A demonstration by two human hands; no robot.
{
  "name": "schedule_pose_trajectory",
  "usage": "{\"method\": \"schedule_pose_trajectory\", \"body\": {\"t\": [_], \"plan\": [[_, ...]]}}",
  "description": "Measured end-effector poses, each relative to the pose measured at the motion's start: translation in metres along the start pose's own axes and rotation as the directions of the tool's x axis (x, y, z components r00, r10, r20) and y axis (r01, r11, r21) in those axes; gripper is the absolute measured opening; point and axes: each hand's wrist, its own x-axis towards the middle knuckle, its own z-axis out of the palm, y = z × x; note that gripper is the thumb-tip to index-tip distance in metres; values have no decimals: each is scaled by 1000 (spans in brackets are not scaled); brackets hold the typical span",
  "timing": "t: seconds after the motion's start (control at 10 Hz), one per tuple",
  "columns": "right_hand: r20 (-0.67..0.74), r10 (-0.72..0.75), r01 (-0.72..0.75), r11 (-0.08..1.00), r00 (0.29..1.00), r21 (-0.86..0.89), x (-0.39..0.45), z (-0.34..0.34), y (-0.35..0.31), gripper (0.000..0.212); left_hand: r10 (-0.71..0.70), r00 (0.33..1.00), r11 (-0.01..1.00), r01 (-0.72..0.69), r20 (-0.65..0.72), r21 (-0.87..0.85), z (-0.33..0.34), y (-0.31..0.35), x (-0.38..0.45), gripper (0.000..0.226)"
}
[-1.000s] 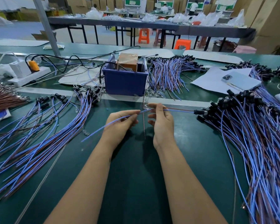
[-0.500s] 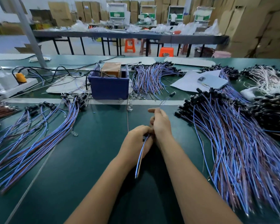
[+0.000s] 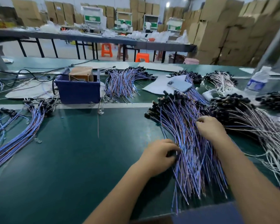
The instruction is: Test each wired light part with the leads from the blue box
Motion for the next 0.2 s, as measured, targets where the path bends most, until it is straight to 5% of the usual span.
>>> {"method": "schedule_pose_trajectory", "body": {"t": [0.1,0.2], "plan": [[23,72,-68,989,997,-133,-4,15,5,42,-47,999,996,45,-23,-81,-3,-6,-10,27],[-111,100,-113,986,989,-119,-3,2,-17,41,-161,974,971,127,-161,-202,-26,-14,-19,25]]}}
